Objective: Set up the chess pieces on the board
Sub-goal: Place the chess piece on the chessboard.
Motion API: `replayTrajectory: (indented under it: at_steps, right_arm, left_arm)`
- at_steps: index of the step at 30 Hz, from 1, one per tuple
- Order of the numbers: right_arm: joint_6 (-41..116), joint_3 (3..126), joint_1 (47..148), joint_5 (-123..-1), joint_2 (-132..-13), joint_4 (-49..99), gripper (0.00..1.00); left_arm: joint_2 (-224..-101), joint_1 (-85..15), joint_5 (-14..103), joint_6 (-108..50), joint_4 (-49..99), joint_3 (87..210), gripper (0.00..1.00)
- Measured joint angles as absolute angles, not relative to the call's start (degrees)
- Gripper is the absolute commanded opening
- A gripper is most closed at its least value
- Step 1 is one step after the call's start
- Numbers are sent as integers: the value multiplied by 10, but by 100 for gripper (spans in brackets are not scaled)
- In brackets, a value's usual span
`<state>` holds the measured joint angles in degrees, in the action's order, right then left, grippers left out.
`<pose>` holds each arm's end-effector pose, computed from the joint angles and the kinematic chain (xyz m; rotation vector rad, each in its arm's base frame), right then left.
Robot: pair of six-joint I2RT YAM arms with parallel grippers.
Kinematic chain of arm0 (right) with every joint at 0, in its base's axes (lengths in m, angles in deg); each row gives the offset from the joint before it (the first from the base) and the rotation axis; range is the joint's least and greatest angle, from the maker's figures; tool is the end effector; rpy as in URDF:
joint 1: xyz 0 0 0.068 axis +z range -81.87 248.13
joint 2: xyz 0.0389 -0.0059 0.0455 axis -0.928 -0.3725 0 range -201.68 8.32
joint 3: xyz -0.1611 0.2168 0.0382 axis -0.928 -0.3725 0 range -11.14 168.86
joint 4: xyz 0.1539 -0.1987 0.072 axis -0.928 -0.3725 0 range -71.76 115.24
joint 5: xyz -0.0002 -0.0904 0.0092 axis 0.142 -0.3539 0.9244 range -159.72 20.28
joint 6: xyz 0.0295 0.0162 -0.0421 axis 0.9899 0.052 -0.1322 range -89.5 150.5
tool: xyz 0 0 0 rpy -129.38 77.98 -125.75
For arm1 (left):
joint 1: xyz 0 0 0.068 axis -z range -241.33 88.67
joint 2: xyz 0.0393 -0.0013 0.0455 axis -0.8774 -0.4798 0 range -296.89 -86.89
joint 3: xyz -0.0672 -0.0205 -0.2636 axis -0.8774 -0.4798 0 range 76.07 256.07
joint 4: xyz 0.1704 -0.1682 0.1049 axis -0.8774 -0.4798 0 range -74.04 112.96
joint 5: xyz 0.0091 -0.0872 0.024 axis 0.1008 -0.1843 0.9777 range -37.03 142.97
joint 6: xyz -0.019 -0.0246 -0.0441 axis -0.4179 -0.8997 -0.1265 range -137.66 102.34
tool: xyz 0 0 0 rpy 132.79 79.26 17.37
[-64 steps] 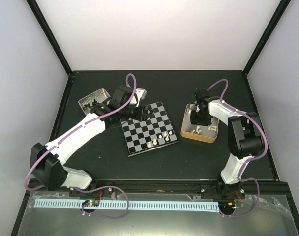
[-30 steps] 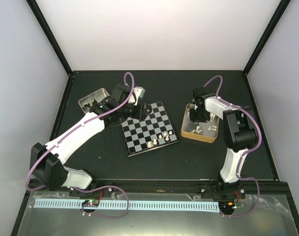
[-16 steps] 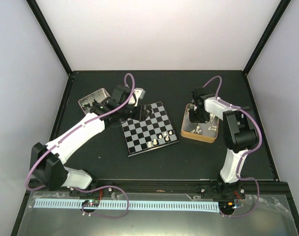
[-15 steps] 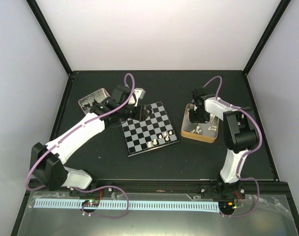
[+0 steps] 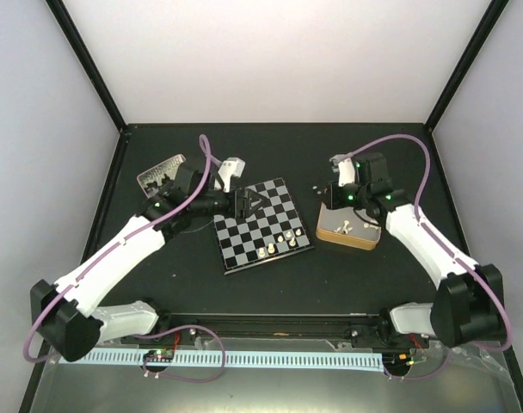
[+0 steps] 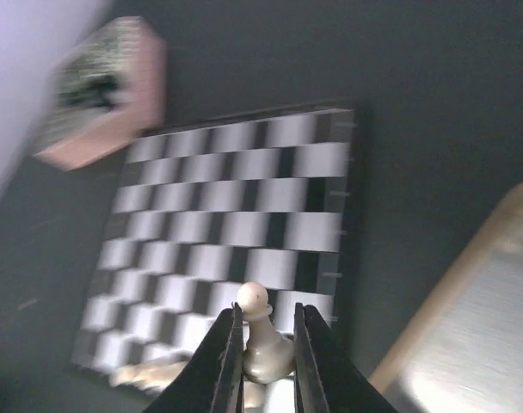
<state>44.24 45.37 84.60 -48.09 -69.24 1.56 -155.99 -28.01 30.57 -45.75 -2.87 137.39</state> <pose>0.2737 0.0948 0.2640 -0.2464 2.3777 0.6984 0.2145 -0.1573 0.3271 0.3461 2.2687 -1.0134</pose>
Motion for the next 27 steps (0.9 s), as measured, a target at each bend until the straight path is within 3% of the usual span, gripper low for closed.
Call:
replayTrajectory:
  at_steps: [6, 11, 19, 27]
  right_arm:
    - [440, 408, 924, -264, -621, 108, 8]
    - [440, 410, 971, -156, -588, 163, 8]
    - [398, 467, 985, -77, -609, 158, 8]
    - [326, 503, 990, -79, -638, 97, 8]
  left_arm:
    - [-1497, -280, 222, -503, 8, 1342, 73]
    - [-1464, -280, 180, -530, 36, 1324, 72]
    - [-1473, -280, 142, -618, 71, 1329, 59]
    - [-1546, -283, 72, -697, 98, 1352, 56]
